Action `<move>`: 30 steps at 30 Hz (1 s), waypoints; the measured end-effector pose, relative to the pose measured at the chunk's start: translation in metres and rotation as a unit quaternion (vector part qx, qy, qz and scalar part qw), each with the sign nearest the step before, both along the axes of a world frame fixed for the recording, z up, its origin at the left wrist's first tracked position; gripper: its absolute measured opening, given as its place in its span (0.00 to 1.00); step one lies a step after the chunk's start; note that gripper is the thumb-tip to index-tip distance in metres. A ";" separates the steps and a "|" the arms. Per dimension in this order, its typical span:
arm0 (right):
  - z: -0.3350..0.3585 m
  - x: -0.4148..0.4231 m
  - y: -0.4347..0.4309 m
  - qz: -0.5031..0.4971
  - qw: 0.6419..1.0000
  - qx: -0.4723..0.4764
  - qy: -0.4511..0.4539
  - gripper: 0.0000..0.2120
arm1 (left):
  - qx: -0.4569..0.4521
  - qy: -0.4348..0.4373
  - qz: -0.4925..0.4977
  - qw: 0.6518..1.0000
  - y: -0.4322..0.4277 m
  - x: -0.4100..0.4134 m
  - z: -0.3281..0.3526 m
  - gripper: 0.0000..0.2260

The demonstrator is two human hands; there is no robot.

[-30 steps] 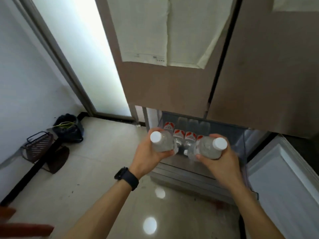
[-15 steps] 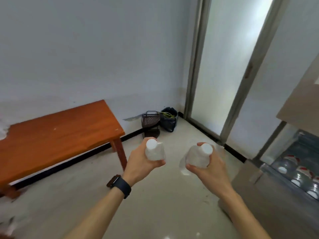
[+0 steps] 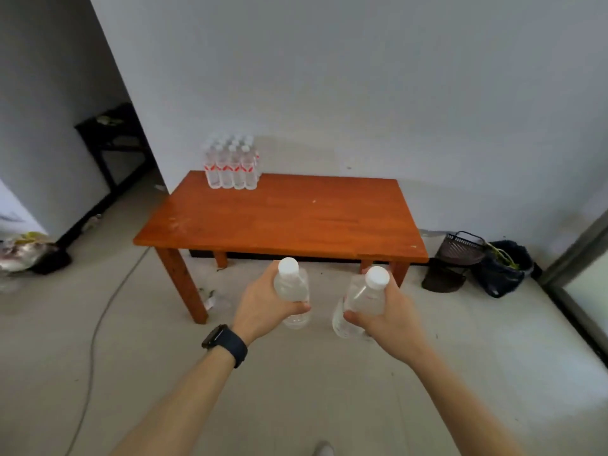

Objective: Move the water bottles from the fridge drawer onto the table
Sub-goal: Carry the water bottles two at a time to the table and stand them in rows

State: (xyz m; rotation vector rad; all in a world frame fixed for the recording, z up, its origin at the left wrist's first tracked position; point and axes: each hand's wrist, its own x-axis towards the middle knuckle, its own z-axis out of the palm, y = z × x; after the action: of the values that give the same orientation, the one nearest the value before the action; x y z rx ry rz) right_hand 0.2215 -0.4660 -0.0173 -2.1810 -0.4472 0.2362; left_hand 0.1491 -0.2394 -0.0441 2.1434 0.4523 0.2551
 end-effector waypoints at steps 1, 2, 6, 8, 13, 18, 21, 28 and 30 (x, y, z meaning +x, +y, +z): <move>-0.004 0.005 0.022 0.014 1.000 -0.003 0.006 0.30 | 0.001 0.005 0.017 1.000 0.021 -0.001 -0.006 0.30; -0.007 0.010 0.044 0.025 1.000 -0.005 0.013 0.30 | 0.001 0.009 0.032 0.999 0.041 -0.002 -0.010 0.31; -0.027 0.043 0.134 0.068 0.997 -0.011 0.031 0.29 | 0.004 0.030 0.075 0.997 0.124 0.009 -0.027 0.31; -0.037 0.065 0.182 0.087 0.995 -0.012 0.041 0.27 | 0.000 0.036 0.097 0.995 0.169 0.021 -0.035 0.33; -0.050 0.109 0.287 0.110 0.991 -0.013 0.069 0.27 | 0.007 0.069 0.129 0.989 0.267 0.046 -0.041 0.32; -0.052 0.151 0.376 0.132 0.989 -0.017 0.070 0.21 | -0.009 0.083 0.146 0.986 0.349 0.078 -0.050 0.30; -0.061 0.177 0.422 0.140 0.986 -0.033 0.079 0.22 | -0.029 0.092 0.158 0.983 0.393 0.103 -0.058 0.30; -0.094 0.244 0.534 0.136 0.983 -0.087 0.085 0.14 | -0.049 0.124 0.141 0.981 0.501 0.192 -0.101 0.33; -0.103 0.264 0.568 0.124 0.983 -0.100 0.094 0.13 | -0.049 0.141 0.128 0.981 0.532 0.220 -0.110 0.33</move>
State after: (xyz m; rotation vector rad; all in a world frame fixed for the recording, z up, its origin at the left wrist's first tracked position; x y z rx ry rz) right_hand 0.4852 0.1024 -0.1202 -2.2672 -0.6097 0.6435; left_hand 0.3695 0.2928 -0.1545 2.0296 0.8885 0.0681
